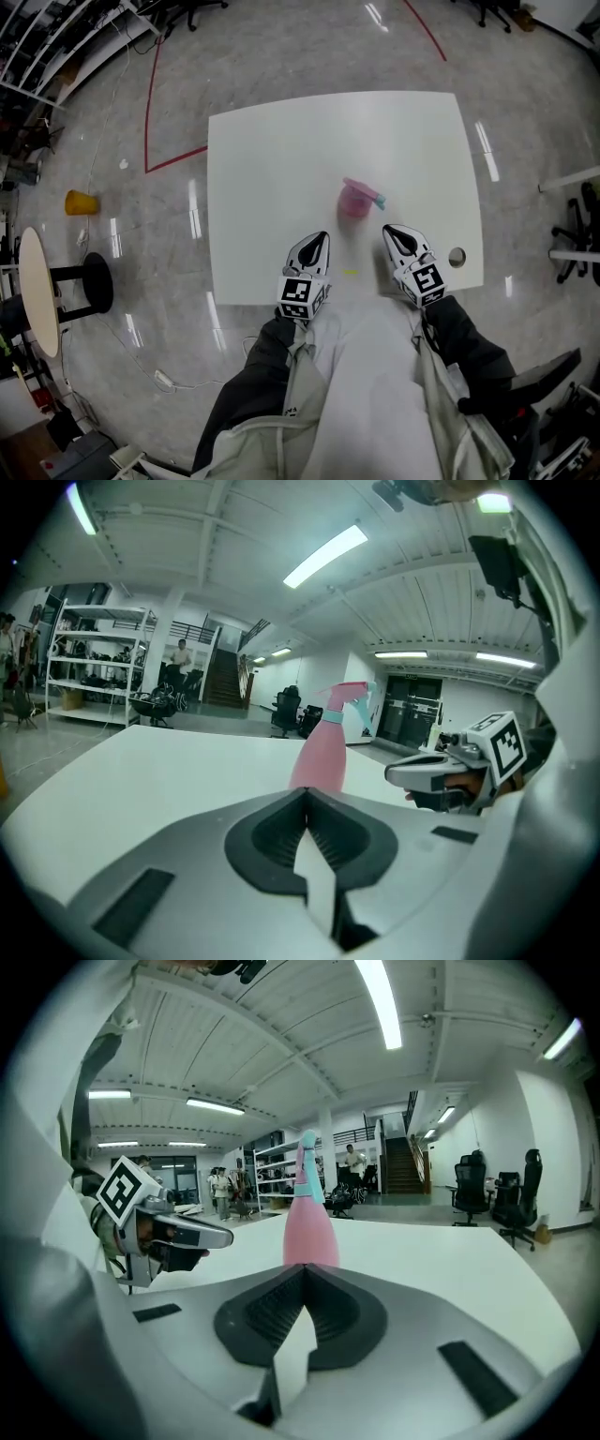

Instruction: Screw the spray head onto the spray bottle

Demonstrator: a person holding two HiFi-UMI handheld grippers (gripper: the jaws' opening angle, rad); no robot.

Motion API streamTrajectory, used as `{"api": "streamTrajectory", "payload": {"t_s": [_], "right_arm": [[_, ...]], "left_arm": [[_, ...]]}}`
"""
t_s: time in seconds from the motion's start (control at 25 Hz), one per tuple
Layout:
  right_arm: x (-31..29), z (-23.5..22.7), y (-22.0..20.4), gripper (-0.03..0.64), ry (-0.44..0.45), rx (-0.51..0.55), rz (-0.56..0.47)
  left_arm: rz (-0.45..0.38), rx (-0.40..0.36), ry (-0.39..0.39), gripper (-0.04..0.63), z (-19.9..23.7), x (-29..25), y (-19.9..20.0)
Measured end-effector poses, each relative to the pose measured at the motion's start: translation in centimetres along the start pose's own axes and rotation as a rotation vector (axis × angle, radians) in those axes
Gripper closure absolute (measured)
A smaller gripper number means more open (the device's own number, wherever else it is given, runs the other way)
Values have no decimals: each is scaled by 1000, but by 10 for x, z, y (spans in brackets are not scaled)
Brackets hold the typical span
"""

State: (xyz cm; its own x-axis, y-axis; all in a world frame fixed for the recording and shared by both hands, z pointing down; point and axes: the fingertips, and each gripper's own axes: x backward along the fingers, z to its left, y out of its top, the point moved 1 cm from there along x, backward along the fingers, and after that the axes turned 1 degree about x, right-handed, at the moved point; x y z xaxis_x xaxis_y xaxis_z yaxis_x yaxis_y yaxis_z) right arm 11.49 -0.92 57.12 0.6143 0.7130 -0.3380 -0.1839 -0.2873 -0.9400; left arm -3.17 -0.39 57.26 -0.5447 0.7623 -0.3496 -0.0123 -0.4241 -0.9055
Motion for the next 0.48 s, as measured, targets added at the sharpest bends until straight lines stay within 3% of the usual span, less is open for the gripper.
{"api": "streamTrajectory", "payload": {"t_s": [0.48], "right_arm": [[-6, -1, -15, 621, 1, 17, 58]], "left_arm": [[38, 12, 5, 588, 6, -2, -12]]}}
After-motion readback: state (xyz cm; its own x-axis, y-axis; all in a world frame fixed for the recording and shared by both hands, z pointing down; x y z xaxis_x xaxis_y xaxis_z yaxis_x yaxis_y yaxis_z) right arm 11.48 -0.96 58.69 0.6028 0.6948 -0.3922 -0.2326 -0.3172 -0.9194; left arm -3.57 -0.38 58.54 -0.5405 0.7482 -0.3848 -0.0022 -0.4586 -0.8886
